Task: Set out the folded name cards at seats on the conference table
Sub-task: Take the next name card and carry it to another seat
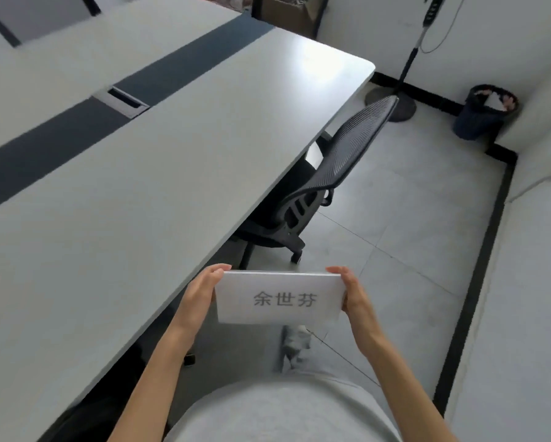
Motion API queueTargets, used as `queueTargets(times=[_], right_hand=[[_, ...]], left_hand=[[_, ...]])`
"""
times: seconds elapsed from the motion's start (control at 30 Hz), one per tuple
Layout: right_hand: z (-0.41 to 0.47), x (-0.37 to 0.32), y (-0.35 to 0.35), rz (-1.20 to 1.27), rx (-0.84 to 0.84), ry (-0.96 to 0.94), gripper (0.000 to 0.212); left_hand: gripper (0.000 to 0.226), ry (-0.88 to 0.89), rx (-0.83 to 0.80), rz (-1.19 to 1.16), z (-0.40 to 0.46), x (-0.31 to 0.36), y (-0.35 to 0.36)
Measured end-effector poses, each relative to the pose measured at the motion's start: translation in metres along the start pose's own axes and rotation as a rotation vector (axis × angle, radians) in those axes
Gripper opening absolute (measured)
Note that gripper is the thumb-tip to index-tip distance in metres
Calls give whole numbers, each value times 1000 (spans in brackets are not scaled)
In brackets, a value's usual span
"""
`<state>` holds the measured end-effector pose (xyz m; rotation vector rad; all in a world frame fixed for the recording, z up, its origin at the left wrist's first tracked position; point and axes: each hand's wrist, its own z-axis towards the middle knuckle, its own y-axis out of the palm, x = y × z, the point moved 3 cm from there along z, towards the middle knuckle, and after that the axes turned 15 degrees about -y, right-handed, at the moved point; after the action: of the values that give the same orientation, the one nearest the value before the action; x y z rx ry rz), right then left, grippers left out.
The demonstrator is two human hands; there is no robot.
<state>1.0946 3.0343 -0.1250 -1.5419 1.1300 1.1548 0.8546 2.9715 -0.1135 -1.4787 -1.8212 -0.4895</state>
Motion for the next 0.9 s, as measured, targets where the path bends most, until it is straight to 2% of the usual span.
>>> queueTargets(times=[0.2,0.33,0.47,0.67,0.9], right_hand=[[115,-42,44,-107,-419,-54,40],[168,-59,97,-143,-636,-55,38],[199,-65,161,-173,-831,-100,45],[230,-75,259,-180,-963,-170,39],[265,-83,342,-181,-938,-191,38]], left_hand=[[34,-71,316,-281,17,26,-21],[25,-88,465,-454,22,29,-43],[23,-109,626,-579,32,25,-77],[22,-110,724,-603,63,23,-150],[22,-75,713,-546,112,31,-225]])
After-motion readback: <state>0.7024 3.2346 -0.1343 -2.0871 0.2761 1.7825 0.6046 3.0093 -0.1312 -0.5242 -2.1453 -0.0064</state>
